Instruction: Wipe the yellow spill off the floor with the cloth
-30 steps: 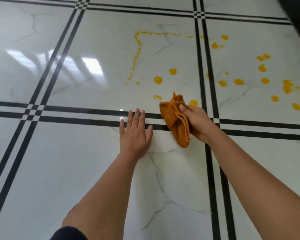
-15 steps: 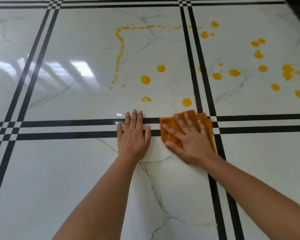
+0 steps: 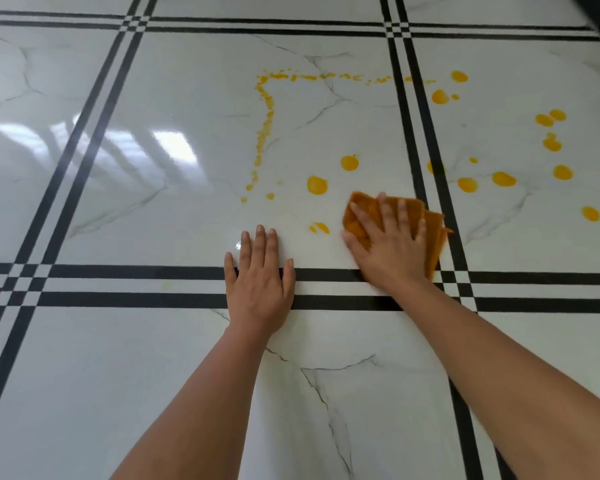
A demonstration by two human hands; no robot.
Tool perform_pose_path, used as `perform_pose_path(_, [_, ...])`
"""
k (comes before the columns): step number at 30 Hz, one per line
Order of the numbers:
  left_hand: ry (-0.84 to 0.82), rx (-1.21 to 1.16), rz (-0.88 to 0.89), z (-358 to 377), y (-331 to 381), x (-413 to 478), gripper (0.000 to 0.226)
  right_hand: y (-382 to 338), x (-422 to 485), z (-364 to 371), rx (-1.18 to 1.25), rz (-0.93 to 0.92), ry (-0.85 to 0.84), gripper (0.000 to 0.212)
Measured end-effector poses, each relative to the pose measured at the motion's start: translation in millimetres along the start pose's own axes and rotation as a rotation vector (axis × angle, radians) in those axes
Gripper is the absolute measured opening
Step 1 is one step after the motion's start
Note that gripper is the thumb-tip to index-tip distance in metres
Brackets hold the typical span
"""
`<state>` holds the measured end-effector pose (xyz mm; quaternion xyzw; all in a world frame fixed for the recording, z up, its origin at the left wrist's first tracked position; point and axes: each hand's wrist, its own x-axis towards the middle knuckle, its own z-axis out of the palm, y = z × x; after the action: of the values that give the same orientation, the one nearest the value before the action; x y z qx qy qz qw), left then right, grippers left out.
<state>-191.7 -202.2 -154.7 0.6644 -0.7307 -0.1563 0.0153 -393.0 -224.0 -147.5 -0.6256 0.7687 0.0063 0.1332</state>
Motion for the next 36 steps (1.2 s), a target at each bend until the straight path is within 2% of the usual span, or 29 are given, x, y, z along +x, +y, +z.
perform_pose_path(2, [-0.020, -0.002, -0.002, -0.4, -5.4, 3.3, 0.058, -31.1, 0.5, 2.5, -0.047, -0.172, -0.029, 0.058])
perform_pose_path(4, [-0.016, 0.013, 0.017, -1.5, -9.9, 2.8, 0.061, -23.2, -24.5, 10.1, -0.133, -0.451, -0.055, 0.060])
perform_pose_path(5, [-0.008, 0.020, 0.032, -1.9, -13.2, 2.5, 0.064, -10.1, -35.5, 8.7, -0.165, -0.504, -0.082, 0.061])
perform_pose_path(7, [-0.009, 0.047, 0.067, -2.7, -19.0, 1.4, 0.068, 4.7, -24.0, 4.2, -0.144, -0.400, -0.089, 0.060])
perform_pose_path(9, [-0.017, 0.048, 0.080, -3.0, -20.3, 2.3, 0.066, -10.3, 7.5, 0.3, -0.042, -0.181, -0.052, 0.058])
perform_pose_path(10, [-0.010, 0.046, 0.078, -3.0, -19.4, 2.1, 0.065, -27.5, 15.2, -1.2, -0.037, -0.138, -0.048, 0.057])
perform_pose_path(12, [0.022, 0.045, 0.095, -3.3, -16.6, 0.7, 0.068, -46.2, 5.8, 4.0, -0.060, -0.272, -0.036, 0.058])
perform_pose_path(14, [0.017, 0.045, 0.131, -2.7, -12.8, -3.4, 0.073, -22.3, -30.8, 11.8, -0.119, -0.498, -0.040, 0.062])
perform_pose_path(15, [0.003, 0.048, 0.144, -1.5, -11.4, -5.4, 0.074, -1.7, -44.3, 12.3, -0.132, -0.516, -0.056, 0.062])
perform_pose_path(17, [-0.035, 0.053, 0.170, 1.0, -3.2, -10.5, 0.072, 27.3, -38.1, 7.6, -0.094, -0.336, -0.049, 0.061])
perform_pose_path(19, [-0.047, 0.034, 0.170, 2.6, 5.5, -10.6, 0.064, 20.2, -12.8, 1.8, -0.010, -0.083, -0.010, 0.059])
perform_pose_path(20, [-0.045, 0.027, 0.173, 4.1, 11.9, -11.5, 0.062, 10.6, -10.3, 0.9, -0.001, -0.035, 0.003, 0.057])
perform_pose_path(21, [-0.040, 0.022, 0.178, 5.4, 16.8, -12.1, 0.062, 4.2, -16.9, 3.4, -0.007, -0.068, 0.014, 0.057])
perform_pose_path(24, [-0.043, 0.037, 0.209, 9.6, 28.2, -16.3, 0.066, 32.8, -76.0, 16.8, -0.099, -0.384, -0.031, 0.061])
perform_pose_path(25, [-0.047, 0.047, 0.215, 10.6, 30.1, -18.6, 0.069, 49.9, -90.2, 15.3, -0.117, -0.373, -0.059, 0.062])
perform_pose_path(29, [-0.054, 0.048, 0.222, 13.2, 46.3, -29.3, 0.076, 71.1, -71.6, 0.1, -0.035, 0.025, -0.045, 0.063])
perform_pose_path(32, [-0.041, 0.031, 0.209, 13.1, 59.0, -34.1, 0.074, 61.9, -76.2, -0.7, 0.013, -0.008, -0.107, 0.067])
perform_pose_path(34, [-0.052, 0.035, 0.215, 12.9, 68.4, -40.9, 0.066, 65.5, -92.8, 0.0, 0.060, -0.008, -0.027, 0.066])
perform_pose_path(36, [-0.070, 0.033, 0.220, 11.6, 77.8, -47.4, 0.058, 63.9, -103.6, -1.9, 0.104, 0.022, 0.131, 0.058])
